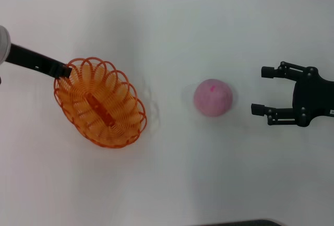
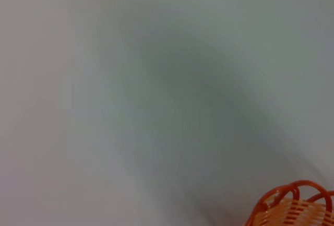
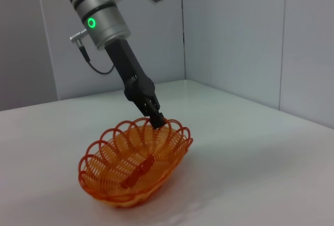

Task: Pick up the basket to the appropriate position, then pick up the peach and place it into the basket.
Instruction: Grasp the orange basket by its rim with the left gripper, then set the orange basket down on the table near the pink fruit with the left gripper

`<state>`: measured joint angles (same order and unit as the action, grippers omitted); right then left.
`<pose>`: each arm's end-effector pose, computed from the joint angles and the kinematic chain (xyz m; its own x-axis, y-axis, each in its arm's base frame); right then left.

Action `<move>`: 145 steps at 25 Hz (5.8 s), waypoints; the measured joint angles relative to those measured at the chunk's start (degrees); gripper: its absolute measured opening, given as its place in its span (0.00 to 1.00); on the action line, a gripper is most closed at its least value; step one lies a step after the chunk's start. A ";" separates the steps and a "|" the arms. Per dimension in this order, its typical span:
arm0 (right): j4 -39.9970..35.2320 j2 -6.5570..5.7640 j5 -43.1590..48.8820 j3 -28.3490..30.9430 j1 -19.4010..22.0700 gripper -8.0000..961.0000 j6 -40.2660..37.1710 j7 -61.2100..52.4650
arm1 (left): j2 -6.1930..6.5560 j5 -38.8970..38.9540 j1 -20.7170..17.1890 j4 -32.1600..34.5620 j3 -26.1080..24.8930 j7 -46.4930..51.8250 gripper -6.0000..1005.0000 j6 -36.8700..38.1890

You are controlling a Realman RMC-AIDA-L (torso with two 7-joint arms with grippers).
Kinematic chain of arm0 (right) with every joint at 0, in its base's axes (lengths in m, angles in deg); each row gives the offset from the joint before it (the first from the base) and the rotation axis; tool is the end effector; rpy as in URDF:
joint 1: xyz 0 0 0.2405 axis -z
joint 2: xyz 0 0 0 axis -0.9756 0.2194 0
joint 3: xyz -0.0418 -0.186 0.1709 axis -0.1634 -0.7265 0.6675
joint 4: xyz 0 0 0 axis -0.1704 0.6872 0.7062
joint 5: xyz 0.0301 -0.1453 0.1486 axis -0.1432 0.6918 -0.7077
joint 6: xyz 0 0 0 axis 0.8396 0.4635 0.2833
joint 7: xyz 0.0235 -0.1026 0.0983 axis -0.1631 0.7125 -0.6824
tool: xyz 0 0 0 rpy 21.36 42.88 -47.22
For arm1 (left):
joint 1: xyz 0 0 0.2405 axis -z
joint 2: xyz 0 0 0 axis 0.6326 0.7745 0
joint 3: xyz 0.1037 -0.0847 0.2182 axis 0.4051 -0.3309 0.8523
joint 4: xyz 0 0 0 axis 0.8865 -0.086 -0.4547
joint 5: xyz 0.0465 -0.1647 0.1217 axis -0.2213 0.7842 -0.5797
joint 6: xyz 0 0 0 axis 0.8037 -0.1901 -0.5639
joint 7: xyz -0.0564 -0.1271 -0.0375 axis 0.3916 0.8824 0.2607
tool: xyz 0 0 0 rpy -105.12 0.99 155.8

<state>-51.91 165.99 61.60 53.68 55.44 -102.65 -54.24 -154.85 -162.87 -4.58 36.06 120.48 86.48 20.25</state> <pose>0.3316 0.2544 0.0201 0.8539 -0.1685 -0.4924 -0.3431 -0.8937 -0.2892 -0.2265 0.3697 0.0108 0.6357 0.7719 0.0019 0.6888 -0.5661 -0.4529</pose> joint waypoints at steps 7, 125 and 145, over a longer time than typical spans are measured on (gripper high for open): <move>0.00 0.08 0.00 0.00 -0.07 0.96 0.00 0.12 | -0.13 0.45 1.64 0.22 -5.34 2.43 0.06 3.05; 0.00 1.41 -5.05 0.31 -0.19 0.97 2.89 -0.10 | -0.73 35.16 -19.63 -11.77 -15.79 -23.20 0.77 -3.56; -0.15 0.46 0.15 -2.44 -0.11 0.98 3.69 0.03 | -1.24 31.61 -20.31 -20.63 -14.89 -68.91 0.83 11.91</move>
<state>-52.06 166.45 61.75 51.23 55.33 -98.95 -54.21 -156.09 -131.26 -24.89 15.43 105.59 17.57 32.16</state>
